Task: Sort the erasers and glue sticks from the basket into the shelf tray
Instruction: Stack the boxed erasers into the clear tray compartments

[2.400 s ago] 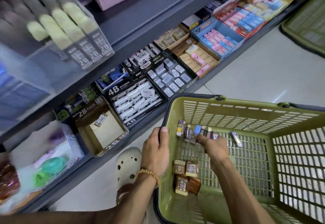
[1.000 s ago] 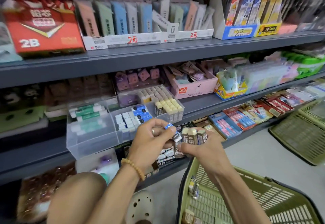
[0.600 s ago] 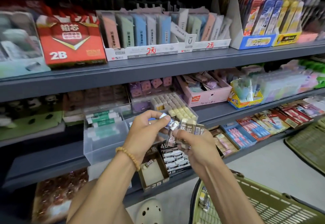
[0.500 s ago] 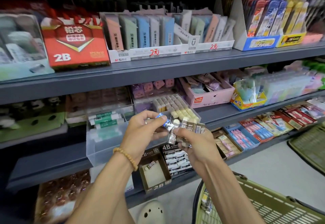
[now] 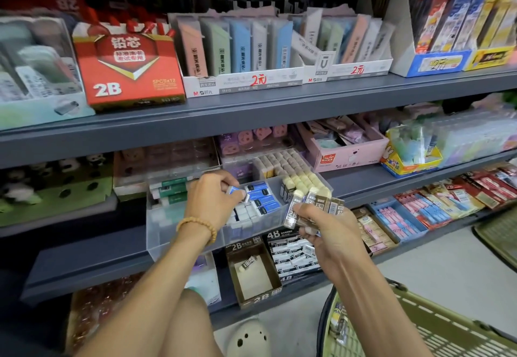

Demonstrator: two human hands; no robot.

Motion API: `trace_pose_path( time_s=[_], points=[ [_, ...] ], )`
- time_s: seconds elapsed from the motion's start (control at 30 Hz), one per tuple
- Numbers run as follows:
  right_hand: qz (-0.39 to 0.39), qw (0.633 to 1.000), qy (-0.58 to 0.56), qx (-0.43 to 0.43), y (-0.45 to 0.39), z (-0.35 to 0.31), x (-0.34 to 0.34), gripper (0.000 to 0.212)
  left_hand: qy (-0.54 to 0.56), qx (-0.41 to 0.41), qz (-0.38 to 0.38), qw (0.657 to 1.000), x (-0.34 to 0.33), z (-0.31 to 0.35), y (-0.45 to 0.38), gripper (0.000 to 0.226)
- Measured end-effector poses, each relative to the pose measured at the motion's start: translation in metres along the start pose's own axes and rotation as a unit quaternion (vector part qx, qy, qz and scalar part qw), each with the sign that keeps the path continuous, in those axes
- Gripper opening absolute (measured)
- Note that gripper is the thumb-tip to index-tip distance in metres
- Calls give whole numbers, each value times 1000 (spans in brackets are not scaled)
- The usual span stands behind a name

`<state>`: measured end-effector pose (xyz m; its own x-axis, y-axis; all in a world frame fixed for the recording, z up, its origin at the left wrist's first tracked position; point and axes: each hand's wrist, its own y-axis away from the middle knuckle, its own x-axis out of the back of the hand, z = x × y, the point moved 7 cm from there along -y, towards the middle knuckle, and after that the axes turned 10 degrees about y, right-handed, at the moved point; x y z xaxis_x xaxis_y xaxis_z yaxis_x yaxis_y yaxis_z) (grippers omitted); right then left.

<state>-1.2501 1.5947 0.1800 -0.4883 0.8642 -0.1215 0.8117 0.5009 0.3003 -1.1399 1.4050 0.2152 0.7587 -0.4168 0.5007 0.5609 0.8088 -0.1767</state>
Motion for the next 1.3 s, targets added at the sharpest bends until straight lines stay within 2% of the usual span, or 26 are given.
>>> trace_pose_path(
  time_s=[0.13, 0.33, 0.47, 0.77, 0.93, 0.97, 1.03, 1.07, 1.13, 1.2, 1.3],
  points=[
    [-5, 1000, -1, 3, 1, 2, 1, 16, -138, -53, 1, 989, -2, 5, -5, 5],
    [-11, 1000, -8, 3, 0, 2, 2, 17, -175, -38, -40, 983, 9, -7, -10, 19],
    [-11, 1000, -13, 6, -1, 2, 2, 17, -188, -43, -93, 977, 7, -11, -14, 12],
    [-5, 1000, -17, -2, -2, 8, 5, 19, -210, -90, -139, 964, -3, -5, -25, 8],
    [-11, 1000, -9, 4, 0, 7, 2, 19, -215, -90, -152, 960, -10, -3, -26, 10],
    [-13, 1000, -2, 11, 1, 6, 2, 20, -200, -93, -141, 965, -11, 1, -23, 9],
    [-15, 999, 16, 35, 1, 2, 2, 22, -69, -100, -120, 985, -13, 17, -12, 7],
    [-17, 998, 27, 52, 2, -1, 1, 23, 25, -98, -130, 986, -16, 28, -4, 9],
    [-25, 995, 52, 82, 2, -8, -1, 27, 155, -82, -205, 963, -31, 46, 13, 11],
    [-33, 992, 65, 104, 1, -14, -2, 31, 192, -64, -271, 941, -46, 55, 22, 14],
    [-39, 990, 57, 119, -1, -20, 1, 26, 205, -44, -302, 930, -57, 58, 19, 15]
  ],
)
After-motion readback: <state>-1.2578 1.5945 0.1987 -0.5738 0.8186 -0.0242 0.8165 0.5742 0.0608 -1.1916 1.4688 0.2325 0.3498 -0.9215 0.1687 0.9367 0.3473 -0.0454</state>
